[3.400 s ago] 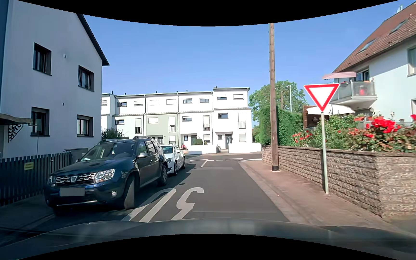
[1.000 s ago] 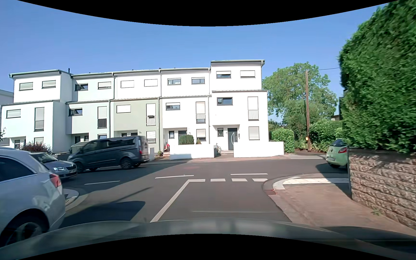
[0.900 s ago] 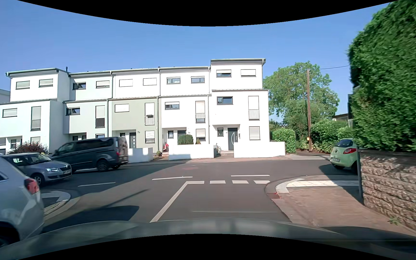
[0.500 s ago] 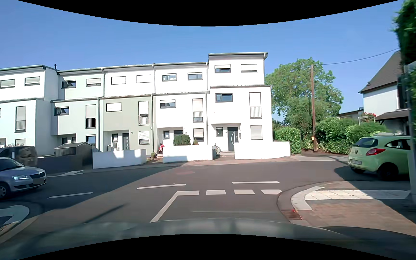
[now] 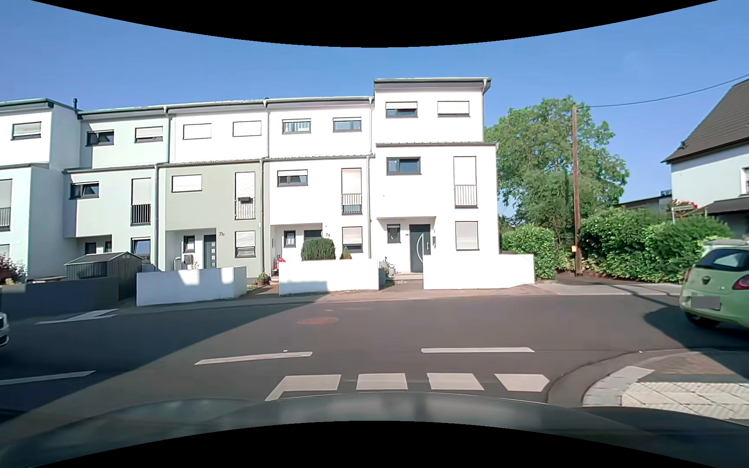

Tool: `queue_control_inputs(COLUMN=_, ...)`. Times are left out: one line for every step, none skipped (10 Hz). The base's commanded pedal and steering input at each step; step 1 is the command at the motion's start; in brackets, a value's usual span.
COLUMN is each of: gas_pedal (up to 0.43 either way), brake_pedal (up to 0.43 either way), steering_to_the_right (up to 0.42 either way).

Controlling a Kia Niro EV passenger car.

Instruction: Follow the waypoints while adhering to traffic rules and regulations

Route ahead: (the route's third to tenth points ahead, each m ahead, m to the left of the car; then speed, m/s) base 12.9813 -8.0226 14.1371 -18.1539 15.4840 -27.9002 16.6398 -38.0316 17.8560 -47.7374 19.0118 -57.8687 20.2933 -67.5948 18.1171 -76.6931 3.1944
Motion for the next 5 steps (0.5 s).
queue_control_inputs(gas_pedal=0.0, brake_pedal=0.22, steering_to_the_right=0.008)
queue_control_inputs(gas_pedal=0.0, brake_pedal=0.22, steering_to_the_right=0.008)
queue_control_inputs(gas_pedal=0.0, brake_pedal=0.22, steering_to_the_right=0.008)
queue_control_inputs(gas_pedal=0.0, brake_pedal=0.226, steering_to_the_right=0.008)
queue_control_inputs(gas_pedal=0.0, brake_pedal=0.232, steering_to_the_right=0.008)
